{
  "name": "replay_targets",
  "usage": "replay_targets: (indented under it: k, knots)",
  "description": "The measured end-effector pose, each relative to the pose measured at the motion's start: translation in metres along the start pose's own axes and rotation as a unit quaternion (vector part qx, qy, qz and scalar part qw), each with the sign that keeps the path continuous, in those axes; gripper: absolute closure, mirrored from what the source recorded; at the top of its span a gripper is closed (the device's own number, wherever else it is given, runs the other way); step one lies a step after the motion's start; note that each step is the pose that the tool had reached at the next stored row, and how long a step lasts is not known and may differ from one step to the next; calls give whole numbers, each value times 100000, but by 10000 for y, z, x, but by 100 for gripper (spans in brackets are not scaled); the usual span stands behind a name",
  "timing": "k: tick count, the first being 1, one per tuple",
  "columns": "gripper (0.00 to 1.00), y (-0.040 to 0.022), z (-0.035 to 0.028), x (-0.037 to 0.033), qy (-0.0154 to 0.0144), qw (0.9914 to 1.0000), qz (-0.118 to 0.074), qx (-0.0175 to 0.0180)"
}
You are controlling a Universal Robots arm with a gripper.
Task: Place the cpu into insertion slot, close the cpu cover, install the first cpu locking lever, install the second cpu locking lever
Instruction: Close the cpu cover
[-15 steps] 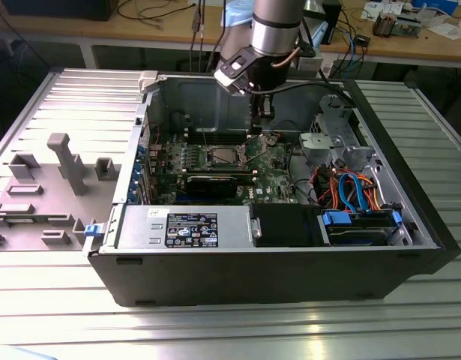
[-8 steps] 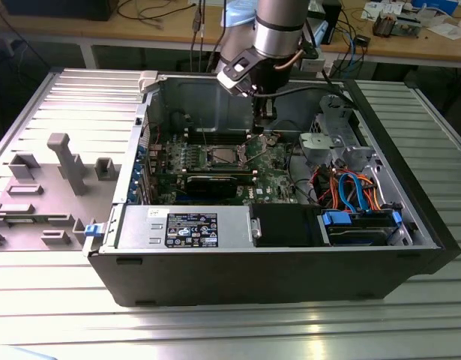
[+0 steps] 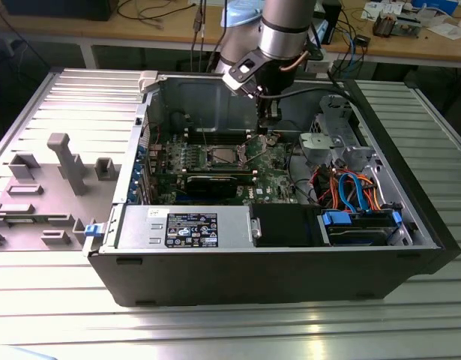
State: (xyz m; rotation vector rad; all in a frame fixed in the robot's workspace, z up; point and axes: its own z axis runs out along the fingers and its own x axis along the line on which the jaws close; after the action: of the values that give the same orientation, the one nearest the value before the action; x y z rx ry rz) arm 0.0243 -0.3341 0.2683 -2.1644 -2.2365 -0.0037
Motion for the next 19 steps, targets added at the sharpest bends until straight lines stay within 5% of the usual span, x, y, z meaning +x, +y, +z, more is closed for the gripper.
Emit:
replay_targets:
  k: [19]
  knots:
    - [89, 184, 42, -7, 4, 100000, -13, 15]
